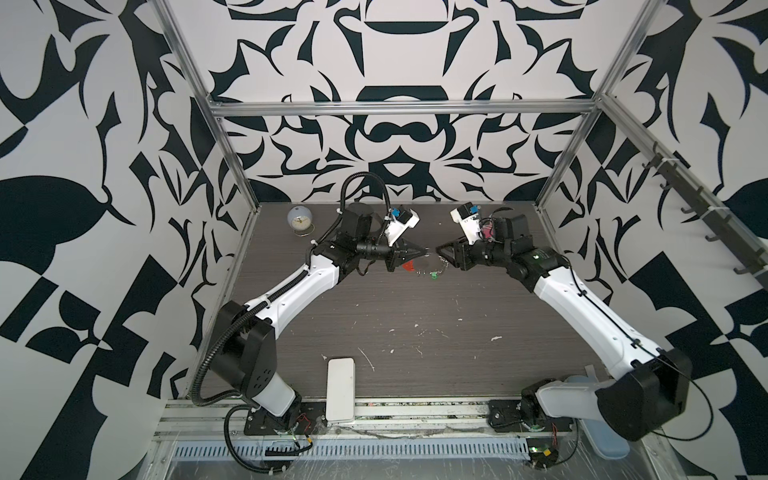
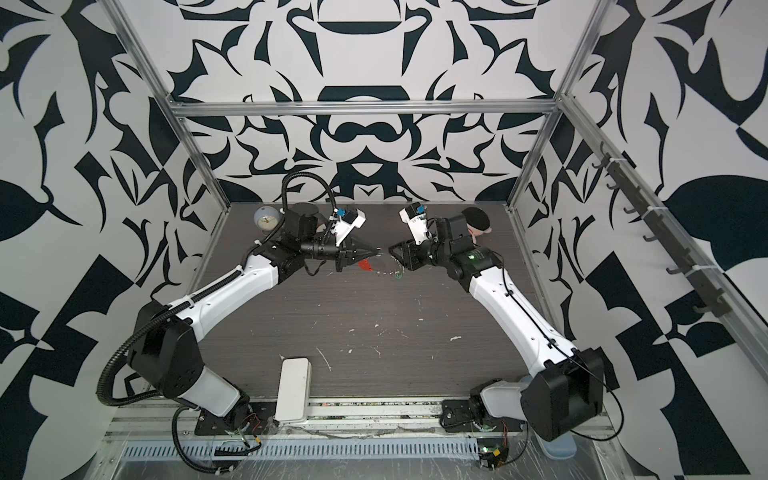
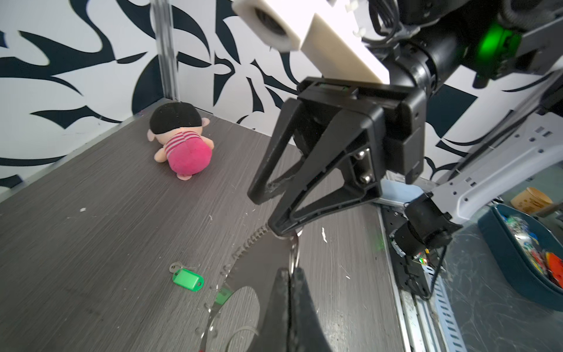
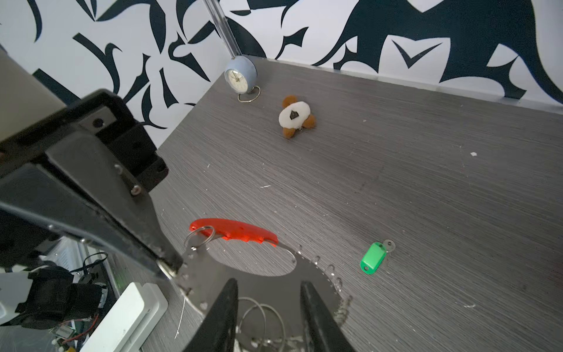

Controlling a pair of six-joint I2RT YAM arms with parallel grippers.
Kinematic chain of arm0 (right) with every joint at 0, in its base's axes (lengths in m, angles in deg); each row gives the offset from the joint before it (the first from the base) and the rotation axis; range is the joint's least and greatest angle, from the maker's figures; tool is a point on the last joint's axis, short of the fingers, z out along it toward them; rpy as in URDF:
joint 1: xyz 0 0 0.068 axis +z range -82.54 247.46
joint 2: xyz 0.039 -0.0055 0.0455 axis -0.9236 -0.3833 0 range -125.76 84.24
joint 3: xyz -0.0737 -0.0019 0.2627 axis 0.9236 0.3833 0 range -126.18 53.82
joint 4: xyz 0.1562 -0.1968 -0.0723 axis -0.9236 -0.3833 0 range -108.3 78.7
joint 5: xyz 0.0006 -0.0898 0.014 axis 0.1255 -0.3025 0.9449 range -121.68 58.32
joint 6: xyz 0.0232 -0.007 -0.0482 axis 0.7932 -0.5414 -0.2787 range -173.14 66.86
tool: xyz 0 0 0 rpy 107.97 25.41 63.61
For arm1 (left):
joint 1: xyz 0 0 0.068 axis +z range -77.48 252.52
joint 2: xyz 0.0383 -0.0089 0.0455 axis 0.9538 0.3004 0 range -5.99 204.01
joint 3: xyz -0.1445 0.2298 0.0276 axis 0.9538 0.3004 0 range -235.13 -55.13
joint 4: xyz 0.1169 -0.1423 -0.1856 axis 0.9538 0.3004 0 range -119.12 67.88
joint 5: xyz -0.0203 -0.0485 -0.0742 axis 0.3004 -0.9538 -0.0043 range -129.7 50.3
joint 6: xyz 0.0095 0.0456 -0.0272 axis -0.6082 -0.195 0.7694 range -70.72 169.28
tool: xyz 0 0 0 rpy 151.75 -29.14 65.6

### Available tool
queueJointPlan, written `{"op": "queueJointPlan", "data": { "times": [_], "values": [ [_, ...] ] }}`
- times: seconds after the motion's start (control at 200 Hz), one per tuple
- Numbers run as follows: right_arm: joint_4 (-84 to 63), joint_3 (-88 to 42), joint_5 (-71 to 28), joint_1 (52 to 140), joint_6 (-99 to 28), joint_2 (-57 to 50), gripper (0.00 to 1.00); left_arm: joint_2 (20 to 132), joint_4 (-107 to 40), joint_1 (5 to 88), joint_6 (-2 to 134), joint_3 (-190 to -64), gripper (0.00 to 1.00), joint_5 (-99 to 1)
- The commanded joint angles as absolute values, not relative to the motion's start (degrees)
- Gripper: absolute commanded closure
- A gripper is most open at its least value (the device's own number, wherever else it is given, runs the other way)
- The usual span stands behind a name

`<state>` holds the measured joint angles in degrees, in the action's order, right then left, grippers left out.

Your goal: Put the keys on the keyring

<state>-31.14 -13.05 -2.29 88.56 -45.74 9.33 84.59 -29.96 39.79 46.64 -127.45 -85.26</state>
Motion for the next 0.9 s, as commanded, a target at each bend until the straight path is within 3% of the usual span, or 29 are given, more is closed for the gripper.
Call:
{"op": "queueJointPlan", "data": {
  "times": [0.0, 0.295, 0.615, 0.895],
  "values": [
    [-26.5, -10.2, -0.6, 90.7, -42.7, 12.1, 0.64, 83.3, -35.4, 39.9, 50.1, -127.4, 1.00, -81.0],
    [-23.2, -5.6, -2.4, 93.1, -40.3, 14.0, 0.65, 84.8, -37.7, 37.2, 54.0, -126.9, 1.00, -68.4],
    [-23.1, -5.9, -3.8, 93.1, -40.2, 14.6, 0.66, 83.8, -48.6, 36.2, 58.7, -121.4, 1.00, -67.7],
    [-27.2, -5.9, -13.2, 93.1, -42.6, 23.8, 0.62, 82.6, -54.6, 36.2, 60.0, -118.2, 1.00, -68.9]
  ]
}}
